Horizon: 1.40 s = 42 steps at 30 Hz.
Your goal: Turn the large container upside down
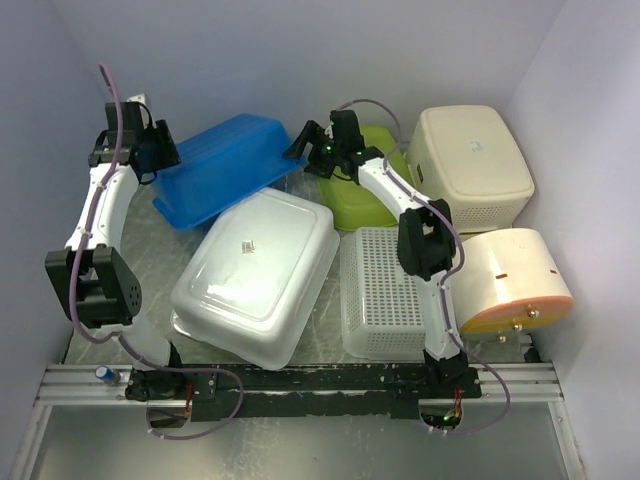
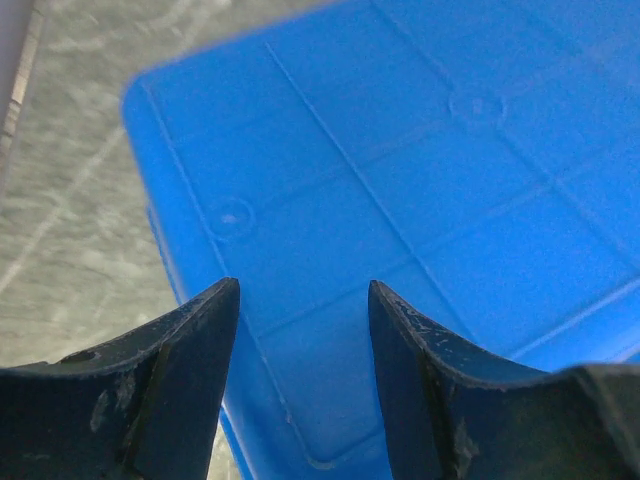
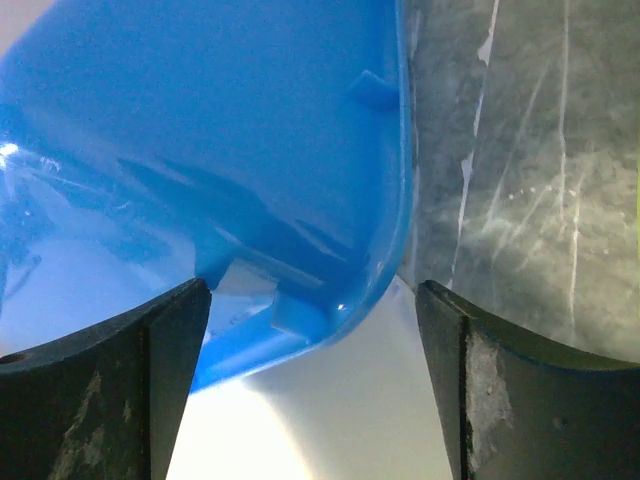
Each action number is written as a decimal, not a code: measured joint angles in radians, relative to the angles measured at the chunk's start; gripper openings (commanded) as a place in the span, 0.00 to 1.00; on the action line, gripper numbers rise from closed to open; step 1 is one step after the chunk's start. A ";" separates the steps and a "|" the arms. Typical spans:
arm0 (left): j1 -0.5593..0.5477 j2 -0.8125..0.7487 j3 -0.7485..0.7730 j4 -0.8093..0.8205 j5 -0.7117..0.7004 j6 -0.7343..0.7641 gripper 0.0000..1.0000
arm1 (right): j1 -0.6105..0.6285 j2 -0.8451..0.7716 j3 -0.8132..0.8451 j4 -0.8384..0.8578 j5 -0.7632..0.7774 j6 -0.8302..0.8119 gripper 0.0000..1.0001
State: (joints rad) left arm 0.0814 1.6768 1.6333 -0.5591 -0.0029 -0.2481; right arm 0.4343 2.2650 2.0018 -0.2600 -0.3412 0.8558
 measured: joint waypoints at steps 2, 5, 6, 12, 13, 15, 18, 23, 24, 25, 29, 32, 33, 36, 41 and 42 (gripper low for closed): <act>-0.005 0.011 -0.037 0.002 0.032 0.000 0.64 | -0.001 0.042 0.051 -0.002 -0.004 -0.003 0.74; -0.004 -0.044 -0.123 0.055 0.066 -0.013 0.64 | 0.001 0.078 0.093 0.007 -0.014 -0.002 0.71; -0.003 -0.079 -0.158 0.060 0.075 -0.015 0.64 | 0.002 0.088 0.101 0.014 -0.020 0.000 0.71; -0.005 -0.301 -0.317 0.021 0.120 -0.024 0.65 | 0.018 0.176 0.167 0.089 -0.082 0.018 0.72; -0.004 -0.325 -0.325 0.013 0.115 -0.026 0.65 | 0.026 0.201 0.192 0.098 -0.095 0.022 0.75; -0.005 -0.359 -0.326 -0.021 0.113 -0.030 0.64 | 0.044 0.241 0.235 0.116 -0.111 0.024 0.78; -0.013 -0.380 -0.306 -0.085 0.113 -0.030 0.66 | 0.081 0.286 0.286 0.121 -0.133 0.023 0.87; -0.103 -0.363 -0.208 -0.142 0.089 -0.020 0.67 | 0.129 0.293 0.291 0.108 -0.151 0.002 0.98; -0.148 -0.355 -0.182 -0.146 0.078 -0.017 0.67 | 0.132 0.288 0.285 0.103 -0.150 -0.007 1.00; -0.203 -0.345 -0.154 -0.146 0.071 -0.013 0.67 | 0.132 0.279 0.272 0.096 -0.148 -0.016 1.00; -0.342 -0.313 -0.122 -0.132 0.070 -0.006 0.67 | 0.113 0.207 0.175 0.082 -0.137 -0.038 1.00; -0.364 -0.272 -0.131 -0.107 0.073 -0.007 0.67 | 0.086 0.104 0.061 0.052 -0.121 -0.071 1.00; -0.364 -0.259 -0.135 -0.099 0.070 -0.007 0.67 | 0.077 0.065 0.019 0.051 -0.115 -0.085 1.00; -0.354 -0.192 -0.144 -0.082 0.040 -0.007 0.67 | 0.055 -0.031 -0.074 0.039 -0.098 -0.129 1.00; -0.301 -0.074 -0.144 -0.053 0.020 -0.006 0.67 | 0.055 -0.172 -0.217 0.038 -0.067 -0.181 1.00; -0.286 -0.056 -0.142 -0.049 0.024 -0.010 0.67 | 0.058 -0.206 -0.262 0.050 -0.066 -0.184 1.00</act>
State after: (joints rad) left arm -0.2050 1.6207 1.4910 -0.6083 0.0208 -0.2577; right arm 0.4923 2.0590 1.7393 -0.2096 -0.4068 0.6720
